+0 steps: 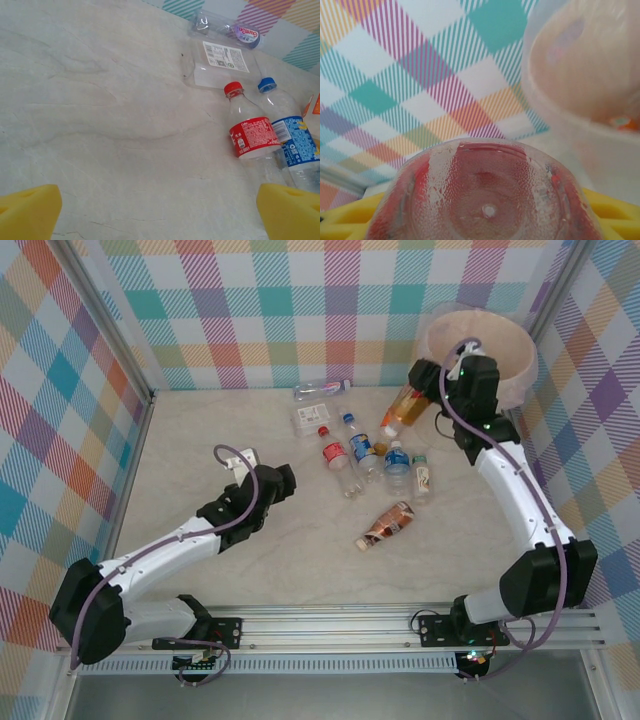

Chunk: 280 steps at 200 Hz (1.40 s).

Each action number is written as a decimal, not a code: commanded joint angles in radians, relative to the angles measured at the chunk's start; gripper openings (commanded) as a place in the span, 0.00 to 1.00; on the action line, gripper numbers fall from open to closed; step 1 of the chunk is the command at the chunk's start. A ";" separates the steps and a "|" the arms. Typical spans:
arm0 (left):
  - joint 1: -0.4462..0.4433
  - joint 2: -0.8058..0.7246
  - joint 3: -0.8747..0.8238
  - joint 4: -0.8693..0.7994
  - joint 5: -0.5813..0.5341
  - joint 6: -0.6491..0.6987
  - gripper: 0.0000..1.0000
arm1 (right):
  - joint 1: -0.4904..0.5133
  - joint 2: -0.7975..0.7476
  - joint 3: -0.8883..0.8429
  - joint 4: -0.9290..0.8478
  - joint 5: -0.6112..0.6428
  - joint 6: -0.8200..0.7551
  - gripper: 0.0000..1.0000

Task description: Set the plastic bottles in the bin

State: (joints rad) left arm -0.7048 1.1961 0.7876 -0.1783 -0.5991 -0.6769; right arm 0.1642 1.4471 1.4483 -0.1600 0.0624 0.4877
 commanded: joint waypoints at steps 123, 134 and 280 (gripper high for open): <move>0.036 -0.067 -0.048 -0.030 -0.022 -0.034 1.00 | -0.178 0.515 0.799 -0.152 0.324 -0.278 0.59; 0.037 -0.066 -0.052 -0.032 -0.022 -0.035 1.00 | -0.180 0.564 0.876 -0.213 0.323 -0.287 0.59; 0.053 -0.015 -0.054 -0.010 0.050 -0.029 1.00 | -0.203 0.827 1.187 -0.420 0.269 -0.309 0.92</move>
State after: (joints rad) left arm -0.6640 1.1679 0.7280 -0.1890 -0.5587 -0.7143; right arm -0.0380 2.2772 2.5721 -0.6041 0.3756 0.1860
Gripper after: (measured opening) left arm 0.997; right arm 0.904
